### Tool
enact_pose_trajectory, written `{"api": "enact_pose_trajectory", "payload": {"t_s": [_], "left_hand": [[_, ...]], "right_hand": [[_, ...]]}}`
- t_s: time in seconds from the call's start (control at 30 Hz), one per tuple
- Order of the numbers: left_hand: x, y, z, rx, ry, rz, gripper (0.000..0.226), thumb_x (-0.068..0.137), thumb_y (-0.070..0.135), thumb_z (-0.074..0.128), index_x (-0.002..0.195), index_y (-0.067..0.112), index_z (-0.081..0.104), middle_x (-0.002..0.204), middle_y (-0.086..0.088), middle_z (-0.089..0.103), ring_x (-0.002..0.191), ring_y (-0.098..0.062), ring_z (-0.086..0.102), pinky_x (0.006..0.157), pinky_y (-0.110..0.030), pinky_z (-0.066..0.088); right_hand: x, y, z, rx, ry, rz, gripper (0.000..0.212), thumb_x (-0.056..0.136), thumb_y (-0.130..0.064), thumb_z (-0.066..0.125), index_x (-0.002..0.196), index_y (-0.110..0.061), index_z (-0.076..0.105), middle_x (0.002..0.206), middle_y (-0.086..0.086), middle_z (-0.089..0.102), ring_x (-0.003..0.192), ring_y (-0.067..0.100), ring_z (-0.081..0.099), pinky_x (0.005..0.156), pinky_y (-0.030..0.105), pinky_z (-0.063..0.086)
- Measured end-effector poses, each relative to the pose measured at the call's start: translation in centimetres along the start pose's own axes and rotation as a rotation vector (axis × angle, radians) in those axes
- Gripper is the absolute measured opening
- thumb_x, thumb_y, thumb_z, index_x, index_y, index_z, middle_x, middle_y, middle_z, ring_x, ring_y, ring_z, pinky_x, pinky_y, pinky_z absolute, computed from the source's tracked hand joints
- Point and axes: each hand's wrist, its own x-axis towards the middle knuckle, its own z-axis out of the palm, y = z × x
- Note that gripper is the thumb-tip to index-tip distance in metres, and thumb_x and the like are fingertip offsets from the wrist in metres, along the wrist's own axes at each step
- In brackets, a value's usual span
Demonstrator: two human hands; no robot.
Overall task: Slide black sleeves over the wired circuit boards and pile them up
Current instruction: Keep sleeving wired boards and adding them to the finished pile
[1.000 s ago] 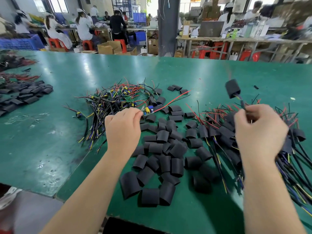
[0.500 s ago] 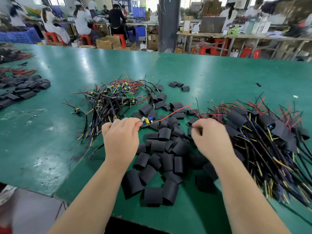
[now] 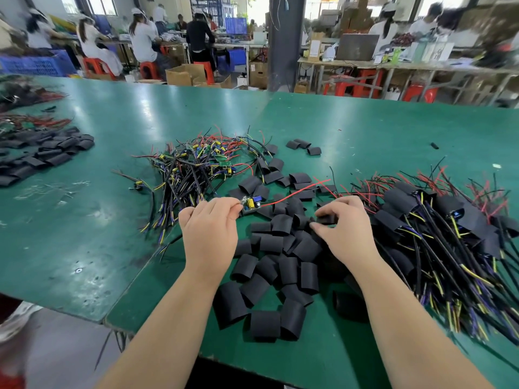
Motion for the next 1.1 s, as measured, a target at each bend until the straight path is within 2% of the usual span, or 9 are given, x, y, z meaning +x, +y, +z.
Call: {"api": "enact_pose_trajectory", "payload": {"t_s": [0.1, 0.23, 0.37, 0.43, 0.6, 0.67, 0.77, 0.87, 1.1], "left_hand": [[0.0, 0.1, -0.2, -0.031, 0.003, -0.016, 0.026, 0.093, 0.025, 0.047, 0.085, 0.014, 0.07, 0.079, 0.003, 0.069, 0.068, -0.024, 0.062, 0.075, -0.036, 0.027], [0.0, 0.1, -0.3, -0.071, 0.007, -0.027, 0.031, 0.094, 0.026, 0.043, 0.086, 0.014, 0.07, 0.078, 0.004, 0.069, 0.069, -0.023, 0.062, 0.076, -0.036, 0.029], [0.0, 0.1, -0.3, -0.094, 0.042, -0.013, 0.028, 0.094, 0.024, 0.045, 0.084, 0.012, 0.069, 0.076, 0.004, 0.068, 0.066, -0.023, 0.06, 0.076, -0.035, 0.029], [0.0, 0.1, -0.4, -0.099, 0.052, -0.008, 0.028, 0.094, 0.023, 0.045, 0.084, 0.012, 0.069, 0.076, 0.004, 0.068, 0.067, -0.024, 0.06, 0.076, -0.034, 0.028], [-0.1, 0.1, -0.4, -0.117, 0.071, 0.029, 0.027, 0.094, 0.021, 0.046, 0.083, 0.01, 0.068, 0.075, 0.003, 0.067, 0.064, -0.025, 0.058, 0.075, -0.035, 0.027], [-0.1, 0.1, -0.4, -0.112, 0.078, 0.053, 0.027, 0.094, 0.021, 0.046, 0.083, 0.01, 0.068, 0.074, 0.003, 0.067, 0.063, -0.025, 0.057, 0.074, -0.035, 0.026], [-0.1, 0.1, -0.4, -0.101, 0.091, 0.079, 0.025, 0.094, 0.02, 0.048, 0.083, 0.01, 0.068, 0.073, 0.004, 0.066, 0.06, -0.025, 0.054, 0.073, -0.036, 0.027], [-0.1, 0.2, -0.4, -0.114, 0.107, 0.089, 0.024, 0.093, 0.019, 0.049, 0.083, 0.01, 0.068, 0.072, 0.004, 0.065, 0.059, -0.024, 0.053, 0.071, -0.038, 0.028], [-0.2, 0.1, -0.3, -0.112, 0.124, 0.108, 0.024, 0.094, 0.018, 0.049, 0.083, 0.01, 0.069, 0.072, 0.004, 0.065, 0.059, -0.023, 0.052, 0.071, -0.036, 0.026]], "right_hand": [[0.0, 0.0, -0.3, 0.079, 0.094, -0.007, 0.009, 0.079, -0.017, 0.077, 0.086, -0.021, 0.073, 0.097, -0.003, 0.053, 0.09, 0.01, 0.053, 0.075, 0.006, 0.03], [0.1, 0.0, -1.0, 0.412, 0.149, 0.158, 0.035, 0.077, -0.01, 0.078, 0.097, -0.031, 0.06, 0.095, -0.01, 0.063, 0.08, 0.007, 0.064, 0.073, 0.018, 0.047], [0.2, -0.3, -1.4, 0.884, 0.134, 0.302, 0.025, 0.075, -0.001, 0.077, 0.065, -0.014, 0.059, 0.066, -0.002, 0.063, 0.067, 0.012, 0.06, 0.066, 0.018, 0.05], [0.2, 0.0, -1.7, 1.034, 0.168, 0.371, 0.042, 0.077, 0.002, 0.074, 0.057, -0.016, 0.041, 0.059, 0.004, 0.047, 0.057, 0.017, 0.046, 0.054, 0.02, 0.042], [0.0, 0.4, -2.7, 1.325, 0.145, 0.424, 0.056, 0.087, 0.009, 0.058, 0.055, -0.022, 0.024, 0.067, 0.013, 0.059, 0.037, 0.009, 0.02, 0.036, 0.019, 0.018], [0.2, 0.4, -3.0, 1.418, 0.169, 0.439, 0.048, 0.088, 0.005, 0.059, 0.057, -0.021, 0.032, 0.065, 0.007, 0.042, 0.039, 0.009, 0.029, 0.037, 0.017, 0.024], [0.4, 0.3, -3.2, 1.53, 0.167, 0.457, 0.017, 0.092, -0.008, 0.058, 0.077, -0.013, 0.052, 0.074, 0.003, 0.062, 0.049, 0.008, 0.048, 0.045, 0.015, 0.038], [0.5, 0.7, -3.0, 1.55, 0.166, 0.414, 0.006, 0.095, -0.018, 0.057, 0.091, -0.019, 0.052, 0.085, -0.003, 0.072, 0.065, 0.009, 0.065, 0.056, 0.017, 0.047], [0.2, 0.1, -2.4, 1.692, 0.132, 0.459, 0.015, 0.082, -0.018, 0.065, 0.096, -0.011, 0.062, 0.105, 0.011, 0.066, 0.09, 0.018, 0.072, 0.062, 0.018, 0.054]]}}
